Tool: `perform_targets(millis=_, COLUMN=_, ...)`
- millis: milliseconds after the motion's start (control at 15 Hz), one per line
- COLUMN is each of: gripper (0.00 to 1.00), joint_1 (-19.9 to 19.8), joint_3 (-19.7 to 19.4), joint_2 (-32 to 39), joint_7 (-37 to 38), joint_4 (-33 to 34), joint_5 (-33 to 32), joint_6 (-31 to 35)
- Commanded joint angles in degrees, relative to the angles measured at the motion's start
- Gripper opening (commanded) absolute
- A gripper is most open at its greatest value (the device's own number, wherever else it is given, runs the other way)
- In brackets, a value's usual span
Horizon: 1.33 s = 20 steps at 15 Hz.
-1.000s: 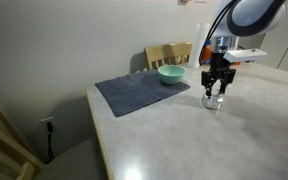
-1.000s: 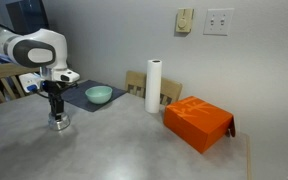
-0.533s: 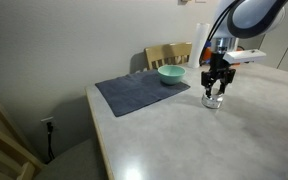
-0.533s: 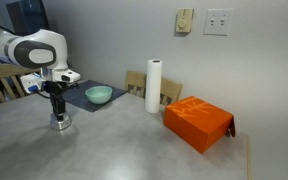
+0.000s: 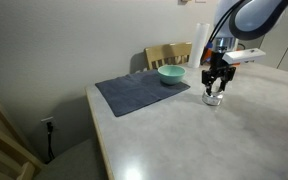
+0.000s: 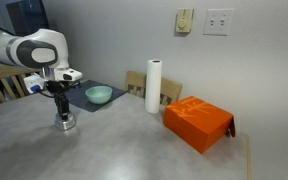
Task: Put the lid on the silver container
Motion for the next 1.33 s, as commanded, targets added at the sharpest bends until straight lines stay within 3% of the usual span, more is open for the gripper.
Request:
perform_targets(millis=0, gripper=0.6, joint_1=0.88, joint_3=-1.43, joint_2=2.44, joint_7=1.56, joint_4=0.47, joint_5=-1.43, joint_6=1.45)
perform_targets(millis=67, gripper=0.85, joint_1=0.9, joint_3=-1.4, joint_2=2.37, joint_7=1.66, joint_4=0.43, joint_5=-1.41, joint_6=1.39)
perform_targets(millis=200, gripper=0.98, joint_1=1.09, joint_3=-1.49, joint_2=2.37, joint_7=1.92, joint_4=0.24, joint_5=-1.69, joint_6=1.52)
perform_targets(millis=733, gripper=1.0, joint_1=3.69, joint_3=-2.44, joint_2=-0.28, joint_7=4.08, joint_4=-2.69, joint_5=-4.27, joint_6=4.79)
perform_targets(millis=1267, gripper=1.0, joint_1=9.79, joint_3=-6.66, joint_2=-7.93, joint_7=18.21, joint_4=-7.13, joint_5=-17.56, joint_6=6.64)
